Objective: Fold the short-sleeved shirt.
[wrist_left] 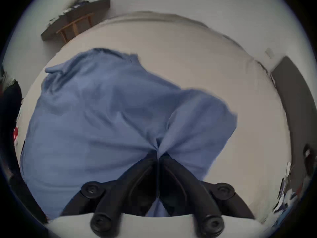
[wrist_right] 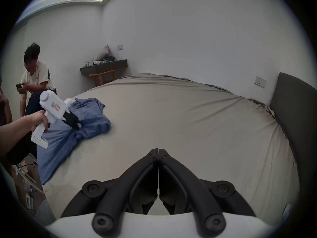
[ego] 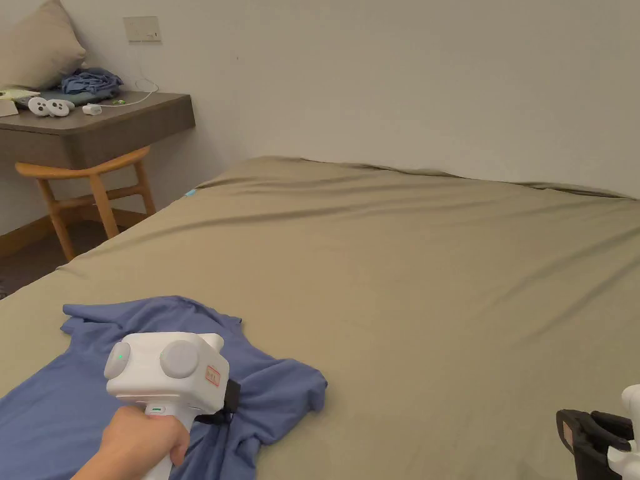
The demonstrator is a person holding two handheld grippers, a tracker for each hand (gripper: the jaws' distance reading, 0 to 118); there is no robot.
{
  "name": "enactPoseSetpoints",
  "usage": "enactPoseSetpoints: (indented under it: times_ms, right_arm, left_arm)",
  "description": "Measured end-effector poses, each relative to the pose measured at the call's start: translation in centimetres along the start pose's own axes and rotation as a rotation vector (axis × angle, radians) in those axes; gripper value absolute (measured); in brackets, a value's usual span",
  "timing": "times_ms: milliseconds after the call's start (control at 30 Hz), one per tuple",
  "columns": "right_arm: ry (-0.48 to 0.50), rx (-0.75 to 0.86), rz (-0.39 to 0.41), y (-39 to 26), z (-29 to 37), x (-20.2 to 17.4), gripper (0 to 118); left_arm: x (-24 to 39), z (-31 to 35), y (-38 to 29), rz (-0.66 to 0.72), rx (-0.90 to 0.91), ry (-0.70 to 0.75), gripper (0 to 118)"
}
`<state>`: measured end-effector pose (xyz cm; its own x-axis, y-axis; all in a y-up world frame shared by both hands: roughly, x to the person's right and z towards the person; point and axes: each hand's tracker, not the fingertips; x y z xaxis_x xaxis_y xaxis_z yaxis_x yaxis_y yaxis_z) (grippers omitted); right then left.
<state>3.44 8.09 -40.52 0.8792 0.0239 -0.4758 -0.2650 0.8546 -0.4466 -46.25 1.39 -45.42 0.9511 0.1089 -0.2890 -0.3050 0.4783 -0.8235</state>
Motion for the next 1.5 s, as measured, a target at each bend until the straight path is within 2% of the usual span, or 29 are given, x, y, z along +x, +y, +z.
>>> enactPoseSetpoints:
  times_ms: [67, 233, 367, 500, 667, 900, 1000, 1133, 1267, 1300, 1333, 1367, 1400, 1433, 1500]
  right_arm:
    - [-0.004, -0.022, 0.001, -0.1, 0.3, 0.3, 3]
    - [-0.017, -0.029, 0.007, 0.4, 1.9, 1.4, 3]
    - [-0.045, -0.006, -0.005, 1.0, 4.4, 2.8, 3]
    - [-0.08, 0.001, -0.018, 0.5, 8.1, 4.7, 3]
    - [-0.171, -0.019, -0.053, -1.3, 13.4, 8.1, 3]
    - [-0.334, -0.08, -0.127, -5.2, 20.0, 12.6, 3]
    - [-0.385, -0.099, -0.197, -7.2, 22.1, 14.0, 3]
    - [-0.426, -0.128, -0.218, -9.2, 23.6, 15.0, 3]
    - [-0.458, -0.159, -0.259, -10.5, 23.8, 16.0, 3]
    - [-0.467, -0.161, -0.268, -10.7, 23.8, 16.2, 3]
    - [-0.473, -0.162, -0.277, -10.8, 23.7, 16.4, 3]
    - [-0.47, -0.16, -0.29, -10.9, 23.5, 16.6, 3]
    - [-0.466, -0.156, -0.303, -10.9, 23.4, 16.8, 3]
    - [-0.46, -0.155, -0.313, -10.9, 23.3, 16.8, 3]
    - [-0.452, -0.151, -0.308, -10.7, 22.9, 16.6, 3]
  left_arm:
    - [-0.4, 2.6, 0.9, 0.08, 0.062, -0.075, 0]
    - [1.2, 10.2, 3.8, 0.054, 0.228, -0.081, 0]
    - [4.3, 16.5, 5.2, 0.08, 0.353, -0.249, 0]
    - [10.7, 21.5, 7.1, -0.029, 0.413, -0.402, 0]
    - [24.1, 24.7, 8.2, -0.294, 0.394, -0.496, 0]
    - [43.0, 21.4, 4.6, -0.541, 0.264, -0.683, 0]
    - [49.7, 18.0, 0.7, -0.596, 0.153, -0.745, 0]
    - [55.5, 12.3, -5.6, -0.668, -0.012, -0.795, 0]
    - [57.8, 7.3, -11.4, -0.7, -0.17, -0.798, 2]
    - [57.9, 6.1, -12.4, -0.69, -0.193, -0.773, 7]
    - [57.8, 5.1, -13.1, -0.676, -0.211, -0.753, 37]
    - [57.6, 4.3, -13.2, -0.654, -0.249, -0.741, 80]
    - [57.5, 4.1, -13.7, -0.636, -0.274, -0.731, 96]
    - [56.8, 4.1, -13.3, -0.617, -0.303, -0.717, 95]
    - [54.4, 5.8, -10.8, -0.573, -0.214, -0.794, 95]
